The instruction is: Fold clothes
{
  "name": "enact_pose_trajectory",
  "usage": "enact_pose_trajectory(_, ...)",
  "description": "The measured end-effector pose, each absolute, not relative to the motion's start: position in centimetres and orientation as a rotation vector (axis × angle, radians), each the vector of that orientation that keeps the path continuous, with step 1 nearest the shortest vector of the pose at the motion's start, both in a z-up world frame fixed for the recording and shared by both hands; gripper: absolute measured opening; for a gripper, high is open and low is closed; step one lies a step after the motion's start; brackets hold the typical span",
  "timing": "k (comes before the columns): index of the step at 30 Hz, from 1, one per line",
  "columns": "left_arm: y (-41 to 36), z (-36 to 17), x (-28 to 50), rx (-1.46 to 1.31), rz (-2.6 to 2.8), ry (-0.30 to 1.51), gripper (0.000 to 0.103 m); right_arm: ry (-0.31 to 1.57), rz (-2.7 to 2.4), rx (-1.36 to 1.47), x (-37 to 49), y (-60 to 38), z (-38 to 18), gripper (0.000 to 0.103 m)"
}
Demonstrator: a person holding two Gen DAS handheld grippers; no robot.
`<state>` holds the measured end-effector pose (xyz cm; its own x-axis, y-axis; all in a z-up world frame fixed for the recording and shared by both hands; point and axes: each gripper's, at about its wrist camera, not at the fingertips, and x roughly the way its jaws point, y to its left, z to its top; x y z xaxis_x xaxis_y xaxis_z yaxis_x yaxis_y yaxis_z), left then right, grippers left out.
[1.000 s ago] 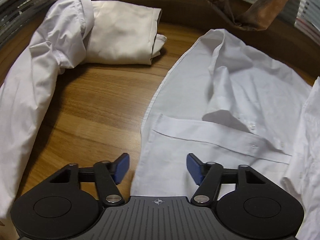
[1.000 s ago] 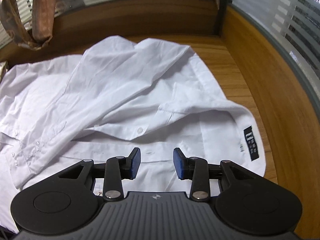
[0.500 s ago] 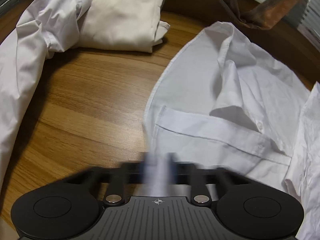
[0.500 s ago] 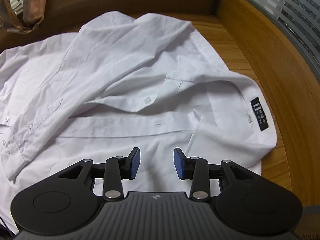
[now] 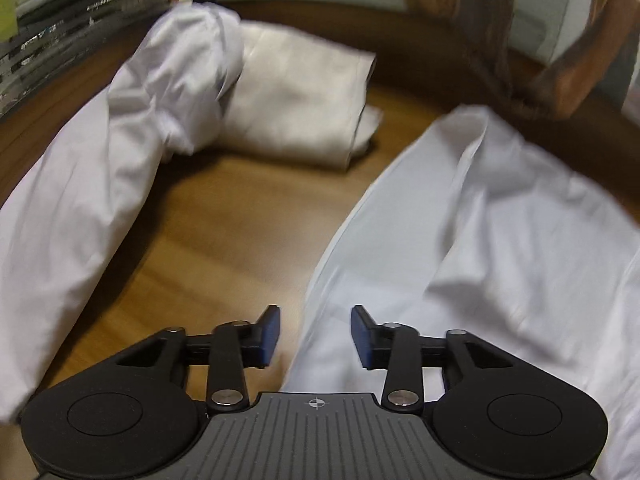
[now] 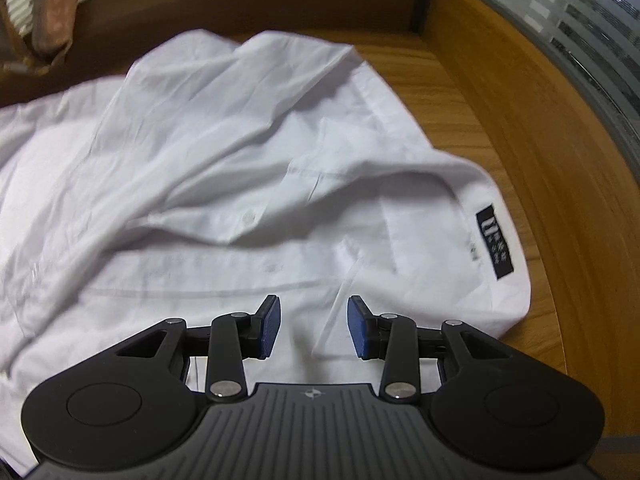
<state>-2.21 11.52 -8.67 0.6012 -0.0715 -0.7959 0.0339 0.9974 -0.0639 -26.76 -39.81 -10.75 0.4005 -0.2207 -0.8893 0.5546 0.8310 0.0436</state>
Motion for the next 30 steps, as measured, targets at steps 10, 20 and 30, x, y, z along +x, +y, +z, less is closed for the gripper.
enact_pose_trajectory(10,8.7,-10.0,4.4,-0.249,-0.246,0.998,0.06,0.961,-0.542,0.558,-22.7,-41.9,-11.9,0.061)
enact_pose_trajectory(20,6.8,-11.1,8.9,-0.211,-0.281,1.059,0.005,0.944,-0.593,0.516,-20.9,-43.1,-12.3,0.004)
enact_pose_trajectory(30,5.6,-4.9,11.9,0.08,-0.198,0.996,0.003,0.92,-0.614,0.452,-21.6,-42.6,-10.0,0.003)
